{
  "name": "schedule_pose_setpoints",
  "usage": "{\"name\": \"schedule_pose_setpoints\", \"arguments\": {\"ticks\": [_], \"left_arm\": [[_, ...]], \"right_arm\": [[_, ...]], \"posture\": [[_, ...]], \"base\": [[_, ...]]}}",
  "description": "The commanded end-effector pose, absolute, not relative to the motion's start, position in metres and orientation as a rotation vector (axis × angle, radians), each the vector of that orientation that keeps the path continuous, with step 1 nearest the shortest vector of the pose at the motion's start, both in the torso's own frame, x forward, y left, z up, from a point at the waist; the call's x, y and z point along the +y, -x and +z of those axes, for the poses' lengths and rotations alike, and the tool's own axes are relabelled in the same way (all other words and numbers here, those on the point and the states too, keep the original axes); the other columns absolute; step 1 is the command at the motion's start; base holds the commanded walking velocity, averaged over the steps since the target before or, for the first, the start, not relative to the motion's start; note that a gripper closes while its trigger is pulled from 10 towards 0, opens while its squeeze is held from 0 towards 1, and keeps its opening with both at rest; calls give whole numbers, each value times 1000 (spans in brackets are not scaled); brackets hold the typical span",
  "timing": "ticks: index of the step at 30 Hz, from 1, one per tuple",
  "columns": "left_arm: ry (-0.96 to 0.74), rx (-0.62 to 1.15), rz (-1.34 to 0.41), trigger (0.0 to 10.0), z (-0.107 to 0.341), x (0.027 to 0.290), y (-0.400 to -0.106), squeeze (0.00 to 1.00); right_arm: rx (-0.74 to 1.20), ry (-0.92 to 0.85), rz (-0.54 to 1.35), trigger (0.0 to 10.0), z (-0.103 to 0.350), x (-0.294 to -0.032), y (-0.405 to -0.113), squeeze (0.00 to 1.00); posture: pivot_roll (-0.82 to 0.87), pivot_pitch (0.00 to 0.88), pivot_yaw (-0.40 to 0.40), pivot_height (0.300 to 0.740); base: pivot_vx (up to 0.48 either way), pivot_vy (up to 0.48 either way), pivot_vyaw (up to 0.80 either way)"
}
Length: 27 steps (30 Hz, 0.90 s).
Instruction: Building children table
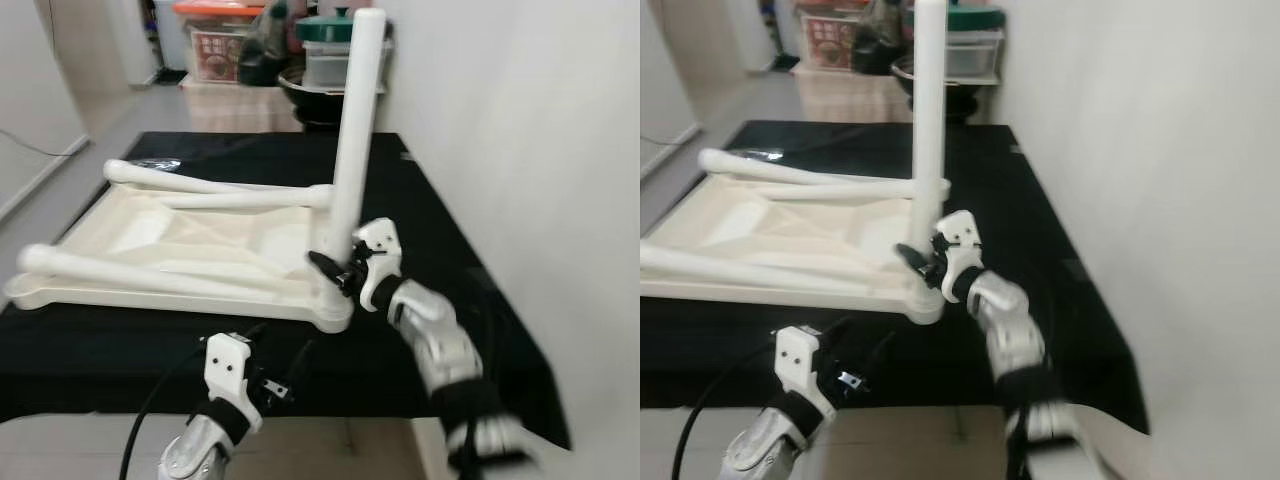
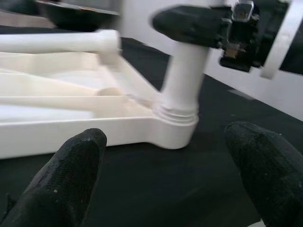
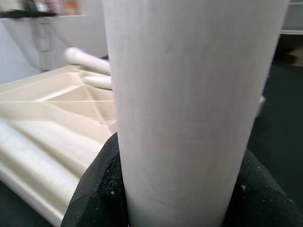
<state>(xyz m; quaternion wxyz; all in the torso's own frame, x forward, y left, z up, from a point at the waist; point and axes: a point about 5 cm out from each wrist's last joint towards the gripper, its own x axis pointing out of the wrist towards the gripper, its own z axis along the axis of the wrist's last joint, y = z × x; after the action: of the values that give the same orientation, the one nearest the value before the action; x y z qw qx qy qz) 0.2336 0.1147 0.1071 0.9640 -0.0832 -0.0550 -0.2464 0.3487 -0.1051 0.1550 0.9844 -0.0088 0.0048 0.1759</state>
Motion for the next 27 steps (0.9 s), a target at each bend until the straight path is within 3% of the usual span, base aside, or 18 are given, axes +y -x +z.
{"name": "schedule_pose_setpoints", "arguments": {"ticks": [1,7,8,12,13,18,19,27], "left_arm": [[161,-98,-495,10000,106,118,-233,0],[167,-93,-502,10000,106,117,-234,0],[165,-94,-500,10000,106,117,-234,0],[162,-95,-495,10000,106,117,-235,0],[162,-95,-495,10000,106,117,-235,0],[160,-95,-496,10000,106,117,-235,0],[159,-95,-500,10000,106,116,-235,0],[142,-101,-504,10000,107,115,-236,0]], "right_arm": [[181,20,292,0,122,-119,-343,0],[155,34,356,0,134,-107,-358,0],[150,37,362,10000,137,-104,-361,0],[112,10,422,10000,152,-95,-367,0],[93,-12,458,10000,157,-92,-367,1000],[43,-56,589,10000,172,-87,-364,1000],[12,-38,748,10000,178,-89,-364,0],[62,190,1056,10000,175,-109,-362,0]], "posture": [[48,82,-46,740],[51,80,-45,740],[57,80,-47,740],[64,76,-50,740],[65,74,-49,740],[66,69,-48,740],[72,66,-49,740],[80,58,-48,740]], "base": [[0,0,0],[0,0,0],[0,0,0],[0,0,0],[0,0,0],[0,0,0],[0,0,0],[0,0,0]]}}
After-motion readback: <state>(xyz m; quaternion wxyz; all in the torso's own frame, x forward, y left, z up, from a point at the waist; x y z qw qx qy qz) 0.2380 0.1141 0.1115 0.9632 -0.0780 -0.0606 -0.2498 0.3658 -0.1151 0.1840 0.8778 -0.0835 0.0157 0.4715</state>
